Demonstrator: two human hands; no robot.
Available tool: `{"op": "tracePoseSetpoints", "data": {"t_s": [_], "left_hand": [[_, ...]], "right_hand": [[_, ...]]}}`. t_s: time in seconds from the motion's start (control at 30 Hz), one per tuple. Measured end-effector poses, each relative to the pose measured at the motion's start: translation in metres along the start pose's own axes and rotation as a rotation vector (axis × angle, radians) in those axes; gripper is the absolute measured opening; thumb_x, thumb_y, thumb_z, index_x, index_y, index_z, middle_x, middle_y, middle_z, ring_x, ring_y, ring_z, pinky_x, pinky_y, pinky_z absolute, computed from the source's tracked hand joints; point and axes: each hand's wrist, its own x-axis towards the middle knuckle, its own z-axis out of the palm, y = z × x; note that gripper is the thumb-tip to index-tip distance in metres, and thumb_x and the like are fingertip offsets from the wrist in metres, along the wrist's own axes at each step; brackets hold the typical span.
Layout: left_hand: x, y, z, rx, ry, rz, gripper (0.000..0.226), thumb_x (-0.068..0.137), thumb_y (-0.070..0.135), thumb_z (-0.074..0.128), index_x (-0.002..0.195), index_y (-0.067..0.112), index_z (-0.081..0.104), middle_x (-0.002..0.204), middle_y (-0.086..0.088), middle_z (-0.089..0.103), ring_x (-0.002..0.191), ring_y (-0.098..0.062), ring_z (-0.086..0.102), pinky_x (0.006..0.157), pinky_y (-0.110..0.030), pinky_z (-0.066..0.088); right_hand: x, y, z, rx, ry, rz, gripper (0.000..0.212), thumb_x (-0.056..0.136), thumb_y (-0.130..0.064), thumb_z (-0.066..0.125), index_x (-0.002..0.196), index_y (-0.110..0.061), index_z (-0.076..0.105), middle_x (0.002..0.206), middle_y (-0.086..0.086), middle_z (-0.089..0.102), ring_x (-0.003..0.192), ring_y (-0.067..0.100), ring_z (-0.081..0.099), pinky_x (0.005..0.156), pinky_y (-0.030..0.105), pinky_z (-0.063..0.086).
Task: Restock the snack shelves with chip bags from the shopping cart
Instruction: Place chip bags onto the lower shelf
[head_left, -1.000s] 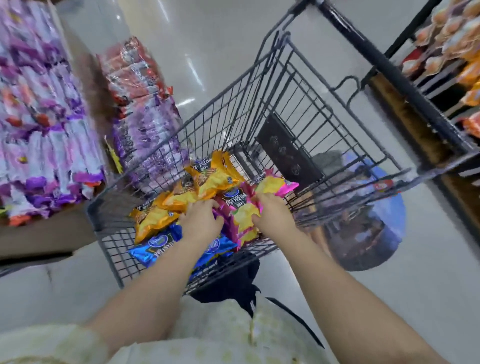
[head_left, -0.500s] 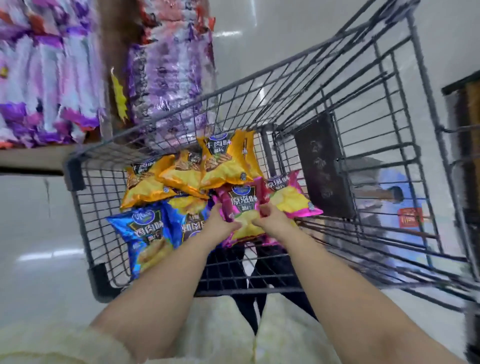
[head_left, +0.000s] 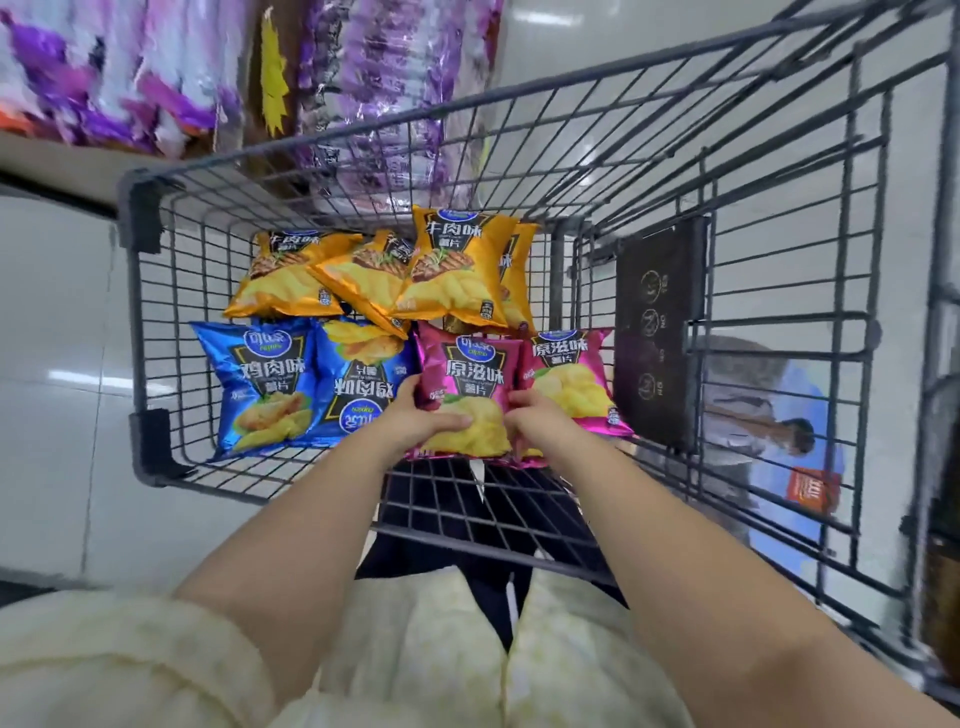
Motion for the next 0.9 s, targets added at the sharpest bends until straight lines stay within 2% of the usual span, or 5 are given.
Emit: {"op": "tracePoseSetpoints", "data": {"t_s": [0.23,0.33,0.47,0.7,0.9], "left_hand": [[-0.085,-0.008,-0.034,-0.300,0.070,0.118,0.107,0.071,0.020,0.085,0.154,0.026,0.018,0.127,-0.001,0.052,0.085,-0.013,0.065,0.064,-0.021,0.054],[-0.115,-0.019,-0.051,-0.496,0.115,0.211,0.104,0.067,0.017,0.088,0.150,0.030,0.024,0.113,0.001,0.062,0.090,-0.016,0.069,0.072,-0.026,0.058],[-0.162,-0.035,-0.080,-0.656,0.212,0.382,0.122,0.038,0.041,0.098,0.142,0.035,0.034,0.130,-0.003,0.060,0.112,-0.021,0.065,0.097,-0.041,0.052],[-0.235,-0.080,-0.144,-0.950,0.339,0.681,0.080,0.070,0.007,0.076,0.140,0.028,0.044,0.112,-0.001,0.071,0.099,-0.020,0.070,0.082,-0.032,0.058],[-0.284,-0.156,-0.218,-1.124,0.543,0.739,0.064,0.060,0.027,0.088,0.117,0.035,0.060,0.120,-0.015,0.067,0.106,-0.033,0.067,0.096,-0.050,0.052]], "right_hand": [[-0.054,-0.020,-0.006,0.022,-0.176,-0.207,0.060,0.070,-0.029,0.084,0.123,-0.023,0.055,0.107,0.006,0.070,0.089,0.021,0.070,0.074,0.036,0.056],[-0.074,-0.047,0.015,-0.011,-0.287,-0.276,0.070,0.067,-0.028,0.086,0.128,-0.024,0.052,0.116,0.006,0.066,0.094,0.021,0.069,0.078,0.036,0.054],[-0.105,-0.095,0.058,-0.034,-0.407,-0.370,0.078,0.064,-0.020,0.087,0.131,-0.017,0.049,0.121,0.012,0.066,0.109,0.029,0.064,0.099,0.050,0.049],[-0.165,-0.154,0.158,-0.228,-0.513,-0.649,0.073,0.058,-0.017,0.087,0.123,-0.014,0.055,0.110,0.012,0.070,0.105,0.032,0.065,0.103,0.052,0.045],[-0.214,-0.161,0.280,-0.314,-0.528,-0.831,0.059,0.065,-0.013,0.084,0.116,-0.014,0.055,0.102,0.006,0.072,0.092,0.019,0.069,0.091,0.038,0.052]]}}
